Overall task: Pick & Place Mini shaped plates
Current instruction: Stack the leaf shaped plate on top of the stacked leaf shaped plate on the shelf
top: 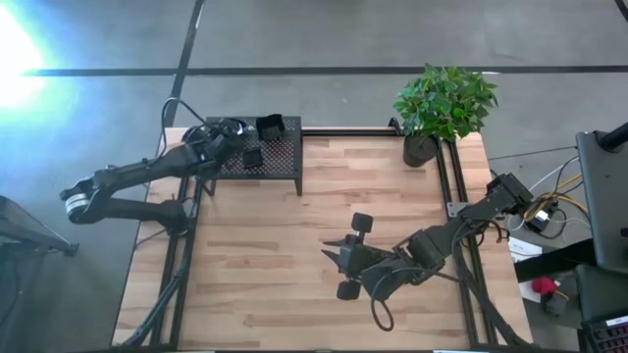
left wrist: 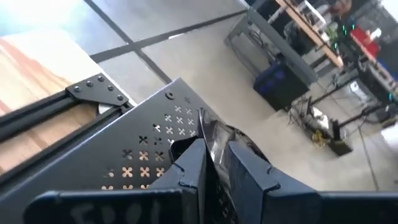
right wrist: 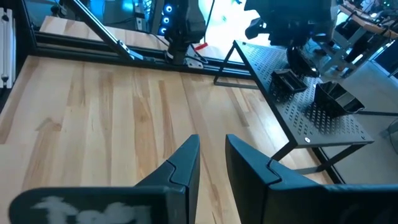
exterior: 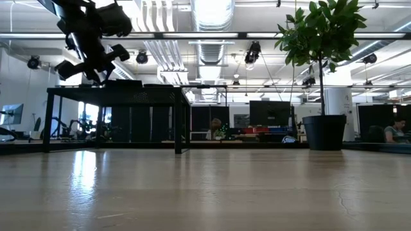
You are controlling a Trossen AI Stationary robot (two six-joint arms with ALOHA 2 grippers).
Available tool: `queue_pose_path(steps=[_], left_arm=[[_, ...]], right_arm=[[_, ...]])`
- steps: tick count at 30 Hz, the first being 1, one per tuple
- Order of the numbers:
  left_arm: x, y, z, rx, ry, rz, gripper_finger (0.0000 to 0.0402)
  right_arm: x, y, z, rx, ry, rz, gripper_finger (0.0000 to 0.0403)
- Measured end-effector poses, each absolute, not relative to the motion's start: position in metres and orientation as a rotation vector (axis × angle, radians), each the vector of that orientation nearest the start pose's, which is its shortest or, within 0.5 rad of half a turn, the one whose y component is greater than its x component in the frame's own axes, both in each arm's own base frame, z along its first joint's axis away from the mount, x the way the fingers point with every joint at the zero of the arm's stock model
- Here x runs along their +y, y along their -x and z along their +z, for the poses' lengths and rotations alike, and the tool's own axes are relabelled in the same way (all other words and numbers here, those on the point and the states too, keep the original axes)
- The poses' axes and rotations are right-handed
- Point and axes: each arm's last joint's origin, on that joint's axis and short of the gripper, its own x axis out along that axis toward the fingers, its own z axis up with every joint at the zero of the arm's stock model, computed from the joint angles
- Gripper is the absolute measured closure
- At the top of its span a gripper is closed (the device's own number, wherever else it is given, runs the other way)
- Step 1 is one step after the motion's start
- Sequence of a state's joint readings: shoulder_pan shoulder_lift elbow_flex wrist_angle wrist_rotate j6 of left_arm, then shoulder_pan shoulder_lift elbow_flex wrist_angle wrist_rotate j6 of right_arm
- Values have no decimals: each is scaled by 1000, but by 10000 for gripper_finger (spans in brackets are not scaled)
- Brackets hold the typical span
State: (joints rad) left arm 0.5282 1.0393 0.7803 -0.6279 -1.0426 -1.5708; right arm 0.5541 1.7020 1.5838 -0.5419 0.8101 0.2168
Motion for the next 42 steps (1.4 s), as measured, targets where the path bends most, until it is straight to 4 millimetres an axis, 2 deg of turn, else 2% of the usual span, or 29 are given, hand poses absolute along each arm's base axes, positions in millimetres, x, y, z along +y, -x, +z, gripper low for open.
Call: queue_pose_path(steps=[10, 16, 23, 31, 34, 37, 42], left_arm=[[120, -156, 259, -513, 984, 1778, 342], [120, -154, 261, -379, 833, 1806, 342], [119, -155, 261, -337, 837, 1793, 342], [118, -153, 269, -242, 743, 1783, 342], [118, -153, 278, -133, 661, 1759, 342], [118, -155, 288, 58, 527, 1700, 342], [119, -161, 310, 305, 408, 1471, 342]], right_arm=[[179, -329, 342, 479, 205, -299, 330], [179, -329, 342, 479, 205, -299, 330], [179, -329, 342, 480, 205, -300, 330], [179, -329, 342, 480, 208, -299, 330], [179, -329, 342, 481, 215, -298, 330], [179, -329, 342, 482, 216, -297, 330], [179, -329, 342, 482, 217, -298, 330]])
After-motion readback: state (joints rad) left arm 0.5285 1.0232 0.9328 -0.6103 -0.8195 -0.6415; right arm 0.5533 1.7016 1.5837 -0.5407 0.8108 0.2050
